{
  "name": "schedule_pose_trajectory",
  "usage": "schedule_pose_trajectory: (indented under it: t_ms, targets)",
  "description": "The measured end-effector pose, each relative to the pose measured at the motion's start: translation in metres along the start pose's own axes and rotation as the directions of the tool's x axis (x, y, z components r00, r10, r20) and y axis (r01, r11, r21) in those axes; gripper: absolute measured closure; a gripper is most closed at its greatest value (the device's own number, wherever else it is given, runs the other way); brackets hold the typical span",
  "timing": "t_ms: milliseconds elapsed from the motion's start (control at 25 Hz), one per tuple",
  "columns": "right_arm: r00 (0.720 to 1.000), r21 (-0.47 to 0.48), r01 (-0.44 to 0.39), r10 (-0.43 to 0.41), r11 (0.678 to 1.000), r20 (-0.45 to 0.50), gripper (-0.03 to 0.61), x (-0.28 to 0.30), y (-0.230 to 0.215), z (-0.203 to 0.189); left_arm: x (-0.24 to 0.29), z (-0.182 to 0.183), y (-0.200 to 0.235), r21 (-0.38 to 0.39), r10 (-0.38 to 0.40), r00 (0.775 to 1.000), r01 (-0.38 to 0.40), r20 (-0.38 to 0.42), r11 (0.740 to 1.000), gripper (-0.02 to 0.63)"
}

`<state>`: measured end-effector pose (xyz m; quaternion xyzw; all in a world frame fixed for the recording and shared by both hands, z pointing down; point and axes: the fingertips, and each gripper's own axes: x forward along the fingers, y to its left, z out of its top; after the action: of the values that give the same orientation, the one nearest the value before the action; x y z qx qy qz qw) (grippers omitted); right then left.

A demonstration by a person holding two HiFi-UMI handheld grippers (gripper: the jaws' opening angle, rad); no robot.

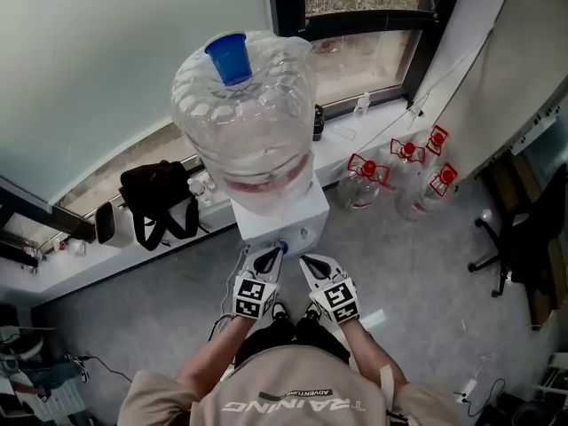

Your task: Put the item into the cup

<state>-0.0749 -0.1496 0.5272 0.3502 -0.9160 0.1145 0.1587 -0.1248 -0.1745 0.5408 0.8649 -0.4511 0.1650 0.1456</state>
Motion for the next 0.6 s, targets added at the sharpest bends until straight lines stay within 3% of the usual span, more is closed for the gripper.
schedule_pose_trajectory:
  t_ms: [240,600]
  targets:
    - [0.990,-0.075,0.047,-0.037,0.996,0.136,0.568,-0.029,-0.006,0.079,-0.030,0.079,0.005,0.048,0.030,0.991,-0.037,0.133,0.998,0.606]
    - [0.964,-0.104,0.111,-0.081,0.988,0.252,0.568,-0.054,-0.019,0.149,-0.055,0.141,0.028,0.044,0.050,0.970,-0.062,0.237,0.997,0.606]
